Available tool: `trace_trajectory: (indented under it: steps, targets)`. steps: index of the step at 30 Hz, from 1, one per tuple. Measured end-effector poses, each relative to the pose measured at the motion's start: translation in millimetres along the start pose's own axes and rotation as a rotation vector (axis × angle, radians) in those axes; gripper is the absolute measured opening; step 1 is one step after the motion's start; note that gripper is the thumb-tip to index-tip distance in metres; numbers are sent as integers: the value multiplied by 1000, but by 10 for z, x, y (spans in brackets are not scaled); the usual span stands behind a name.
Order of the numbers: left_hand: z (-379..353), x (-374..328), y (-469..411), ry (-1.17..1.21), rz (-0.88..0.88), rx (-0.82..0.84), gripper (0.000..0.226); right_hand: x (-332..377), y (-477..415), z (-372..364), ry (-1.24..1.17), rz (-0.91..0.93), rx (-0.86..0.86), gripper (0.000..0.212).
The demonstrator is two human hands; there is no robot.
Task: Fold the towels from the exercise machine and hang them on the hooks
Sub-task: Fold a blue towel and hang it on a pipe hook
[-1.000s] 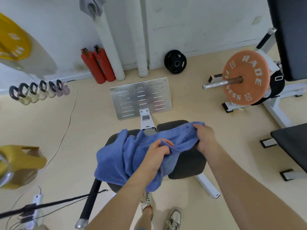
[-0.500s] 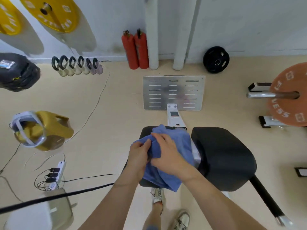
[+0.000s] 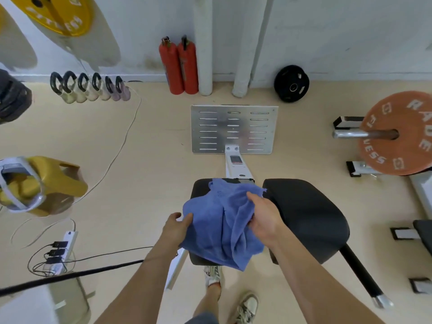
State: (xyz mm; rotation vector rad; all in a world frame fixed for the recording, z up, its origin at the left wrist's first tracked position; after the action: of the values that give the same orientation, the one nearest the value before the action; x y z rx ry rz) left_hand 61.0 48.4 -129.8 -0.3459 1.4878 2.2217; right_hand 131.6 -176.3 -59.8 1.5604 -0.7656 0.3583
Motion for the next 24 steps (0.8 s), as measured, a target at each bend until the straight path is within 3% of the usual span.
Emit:
trace_trajectory:
  steps: [2, 4, 8, 12, 19, 21, 24]
  targets:
    - [117, -64, 6, 135, 28, -40, 77, 130, 81, -88, -8, 1, 81, 19]
    - [228, -251, 128, 358, 29, -69, 61, 303, 160, -155, 59, 50, 137, 24]
    - [133, -1076, 680, 691, -209, 158, 38, 766, 339, -192, 117, 236, 71, 29]
    - [25, -1904, 1415, 621, -579, 302, 36, 1153, 639, -308, 28, 422, 81, 31]
    - [76, -2368, 2020, 373, -912, 391, 52, 1664, 1044, -348, 91, 635, 136, 74]
    - [131, -2450, 2163, 289, -987, 320, 45, 1764, 1104, -301, 102, 656, 127, 73]
    - [191, -2595, 2365, 164, -1078, 184, 36, 1869, 1220, -231, 74, 696, 108, 51]
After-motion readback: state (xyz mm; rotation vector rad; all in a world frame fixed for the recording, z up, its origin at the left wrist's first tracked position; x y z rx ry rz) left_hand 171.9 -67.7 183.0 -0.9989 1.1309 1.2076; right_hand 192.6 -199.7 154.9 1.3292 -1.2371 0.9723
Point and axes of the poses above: each hand's wrist, its own y-axis away from the middle knuckle, its own z-axis out of the back of the hand, x = y × z, the point moved 7 cm from there along -y, towards the middle knuckle, and after that the axes turned 10 degrees about -y, right-handed, at the moved point
